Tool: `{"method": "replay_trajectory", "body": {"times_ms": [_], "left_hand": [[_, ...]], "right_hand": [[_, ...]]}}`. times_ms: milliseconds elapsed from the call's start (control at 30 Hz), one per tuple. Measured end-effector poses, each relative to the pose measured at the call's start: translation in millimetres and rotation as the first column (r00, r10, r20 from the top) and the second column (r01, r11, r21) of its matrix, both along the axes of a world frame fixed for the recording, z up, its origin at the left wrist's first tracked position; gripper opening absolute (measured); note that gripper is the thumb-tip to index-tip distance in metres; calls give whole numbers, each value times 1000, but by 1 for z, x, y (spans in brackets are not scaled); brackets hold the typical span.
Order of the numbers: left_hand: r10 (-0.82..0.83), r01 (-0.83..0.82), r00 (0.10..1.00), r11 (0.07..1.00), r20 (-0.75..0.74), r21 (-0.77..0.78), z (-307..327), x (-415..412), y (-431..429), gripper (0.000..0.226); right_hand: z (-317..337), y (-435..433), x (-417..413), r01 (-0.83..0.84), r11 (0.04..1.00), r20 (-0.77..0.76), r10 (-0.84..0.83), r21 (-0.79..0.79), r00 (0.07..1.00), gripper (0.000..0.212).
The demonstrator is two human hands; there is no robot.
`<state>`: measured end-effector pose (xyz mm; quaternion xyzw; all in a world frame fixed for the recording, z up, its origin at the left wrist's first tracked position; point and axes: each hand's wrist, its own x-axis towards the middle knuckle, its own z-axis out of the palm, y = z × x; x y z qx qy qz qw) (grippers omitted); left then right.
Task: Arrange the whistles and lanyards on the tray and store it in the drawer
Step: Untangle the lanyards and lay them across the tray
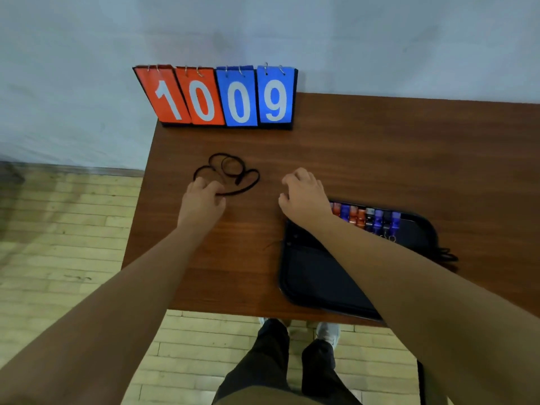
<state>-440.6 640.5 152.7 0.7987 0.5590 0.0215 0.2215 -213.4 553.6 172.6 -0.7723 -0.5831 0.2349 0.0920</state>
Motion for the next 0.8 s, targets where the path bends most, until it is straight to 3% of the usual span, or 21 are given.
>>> {"method": "replay_trajectory", "body": {"times_ms": [233,367,533,633,800], "left_hand": [[-26,22,999,996,-47,-84,-37,-11,29,35],[-61,60,997,998,-40,-30,-51,-15,36,14],[-82,88,988,995,132,-41,-35,-8,38,5],[75,-37,951,991,299,-132,-9,-3,42,5],[106,-70,951,989,289,-131,17,4,54,5]], "right_hand": [[-39,48,-33,-141,987,-23,140,-79,990,46],[-58,56,-46,-176,981,69,181,-77,981,43],[-59,60,-42,-152,987,42,155,-55,987,22],[-43,64,-27,-74,997,-63,72,-27,995,18],[29,69,7,108,992,-432,-125,-64,893,21]]}}
